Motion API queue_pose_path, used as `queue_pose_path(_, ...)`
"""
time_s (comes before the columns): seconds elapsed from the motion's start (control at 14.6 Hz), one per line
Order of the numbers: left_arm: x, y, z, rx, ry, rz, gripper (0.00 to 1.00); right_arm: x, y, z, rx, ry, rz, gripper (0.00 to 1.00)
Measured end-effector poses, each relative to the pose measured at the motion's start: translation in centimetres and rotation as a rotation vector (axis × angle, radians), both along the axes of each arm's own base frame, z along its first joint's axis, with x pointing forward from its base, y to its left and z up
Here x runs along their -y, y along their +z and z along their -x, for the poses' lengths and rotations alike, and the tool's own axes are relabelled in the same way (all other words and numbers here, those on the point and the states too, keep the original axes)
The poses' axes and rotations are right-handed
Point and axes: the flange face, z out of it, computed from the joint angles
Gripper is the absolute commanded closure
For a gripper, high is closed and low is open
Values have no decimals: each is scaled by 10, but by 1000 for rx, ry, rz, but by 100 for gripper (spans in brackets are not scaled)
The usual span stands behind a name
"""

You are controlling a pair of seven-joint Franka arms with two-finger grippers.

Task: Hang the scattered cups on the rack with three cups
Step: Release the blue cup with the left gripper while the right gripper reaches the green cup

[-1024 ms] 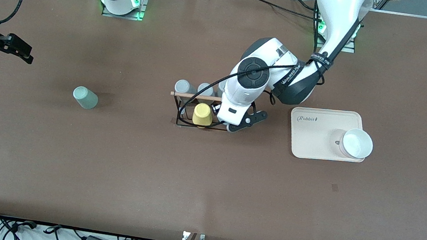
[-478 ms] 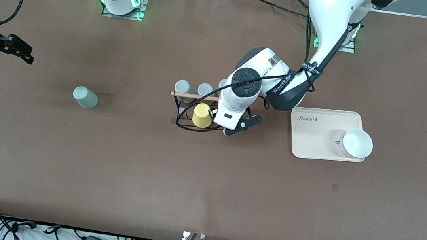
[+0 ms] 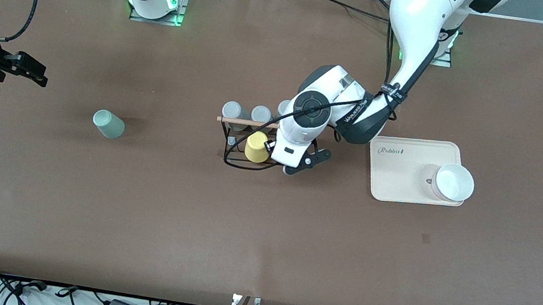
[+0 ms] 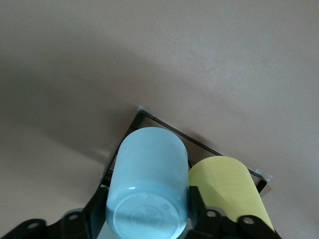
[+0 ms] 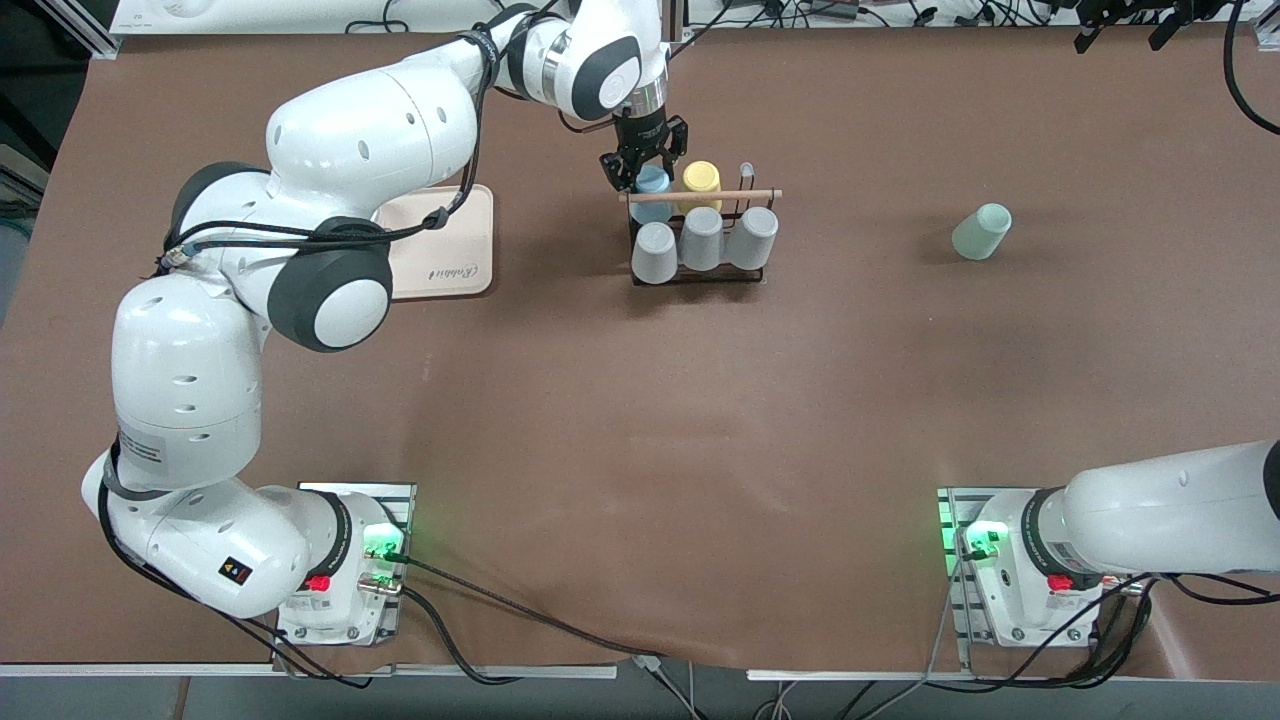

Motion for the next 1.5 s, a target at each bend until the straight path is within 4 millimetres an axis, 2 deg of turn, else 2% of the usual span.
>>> queue_pose_path(0.2,-1,4,-4,9,6,3,0,0,-17,-7,-25,0,0,0)
queue_pose_path(0.41,-9,18,-14,31,22,11,1,-6,-29,-14,-28,11,0,0)
queue_pose_path(0.61,-36,49,-30,47,53,-1,19,-10,-48,-20,-58,18,0,0)
queue_pose_path(0.68,-51,64,-38,63,67,-4,24,-11,-55,-22,-68,20,0,0)
queue_pose_path(0.96,-127,119,-57,51,41,-65,25,-21,-70,-27,-84,36,0,0)
queue_pose_path(1.02,-147,131,-60,45,21,-83,18,-24,-75,-29,-83,40,1,0)
queue_pose_path(1.09,-169,145,-63,39,-3,-93,0,-25,-83,-30,-82,42,1,0)
queue_pose_path(1.3,-228,180,-69,56,-90,-125,0,-26,-124,-33,-92,39,1,0)
queue_pose_path(1.5,-264,203,-73,100,-165,-146,0,-26,-168,-31,-115,39,1,0)
